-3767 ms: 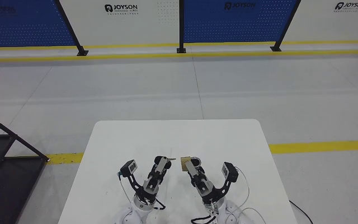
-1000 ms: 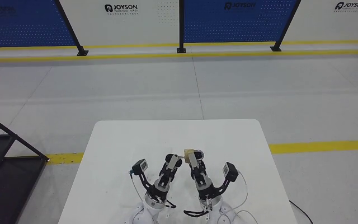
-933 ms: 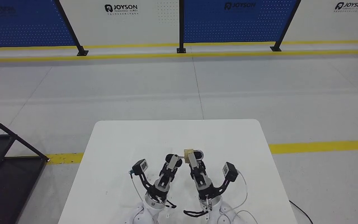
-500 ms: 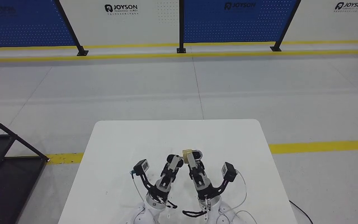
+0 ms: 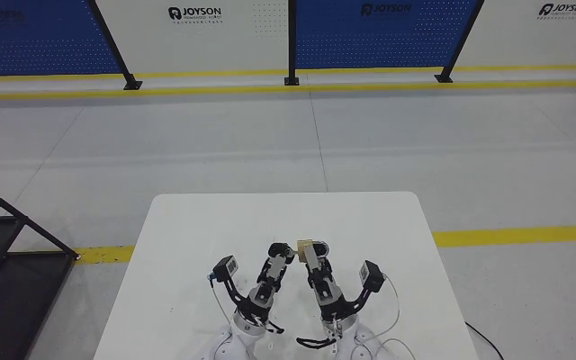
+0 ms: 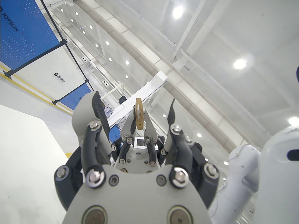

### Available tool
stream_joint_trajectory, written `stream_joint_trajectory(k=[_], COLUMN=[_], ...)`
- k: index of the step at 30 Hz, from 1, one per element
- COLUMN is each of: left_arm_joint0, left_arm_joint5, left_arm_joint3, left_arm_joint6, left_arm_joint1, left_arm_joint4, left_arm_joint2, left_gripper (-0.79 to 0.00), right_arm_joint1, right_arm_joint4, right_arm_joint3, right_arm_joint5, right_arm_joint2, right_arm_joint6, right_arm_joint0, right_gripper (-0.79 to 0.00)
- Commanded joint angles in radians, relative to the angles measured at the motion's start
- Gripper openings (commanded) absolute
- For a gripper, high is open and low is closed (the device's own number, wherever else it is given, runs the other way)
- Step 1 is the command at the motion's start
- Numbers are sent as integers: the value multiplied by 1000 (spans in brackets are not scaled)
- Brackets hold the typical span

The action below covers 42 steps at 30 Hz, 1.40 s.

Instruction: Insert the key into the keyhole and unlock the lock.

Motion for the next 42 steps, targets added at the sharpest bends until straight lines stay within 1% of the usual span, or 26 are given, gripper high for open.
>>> stream_joint_trajectory(k=[1, 4, 12, 13, 16, 18, 20, 23, 25, 26, 28, 30, 31, 42], left_arm_joint0=[3, 3, 13, 13, 14, 13, 13, 14, 14, 14, 14, 14, 14, 16], left_arm_joint5=[-7, -25, -53, -53, -48, -47, -46, -45, -42, -41, -39, -38, -36, -10], left_arm_joint3=[9, 21, 27, 27, 28, 27, 25, 25, 24, 24, 23, 23, 22, 17], left_arm_joint6=[-5, -29, -76, -81, -95, -102, -106, -112, -114, -115, -115, -116, -116, -112], left_arm_joint1=[1, 4, 11, 11, 11, 11, 11, 10, 9, 8, 7, 7, 6, 1], left_arm_joint4=[13, 24, 34, 35, 36, 32, 32, 30, 29, 30, 30, 31, 31, 67], left_arm_joint2=[-9, -24, -57, -59, -63, -64, -66, -67, -68, -68, -69, -70, -70, -76], left_gripper=[-385, -409, -443, -468, -502, -505, -557, -566, -594, -628, -659, -723, -785, -785], right_arm_joint1=[3, 9, 20, 21, 24, 24, 25, 26, 26, 26, 27, 27, 28, 31], right_arm_joint4=[7, 17, 49, 53, 65, 71, 75, 80, 82, 82, 85, 87, 87, 83], right_arm_joint3=[-2, -12, -44, -46, -53, -55, -57, -59, -61, -61, -62, -63, -64, -70], right_arm_joint5=[-3, -7, 4, 4, 8, 13, 18, 23, 23, 23, 22, 23, 23, 28], right_arm_joint2=[8, 24, 57, 58, 63, 64, 64, 64, 65, 65, 65, 66, 66, 69], right_arm_joint6=[24, 75, 163, 174, 200, 213, 224, 237, 243, 246, 250, 254, 256, 290], right_arm_joint0=[-1, -4, -23, -24, -26, -26, -25, -26, -26, -26, -26, -27, -27, -27], right_gripper=[-785, -785, -785, -785, -785, -785, -785, -785, -785, -785, -785, -785, -785, -785])
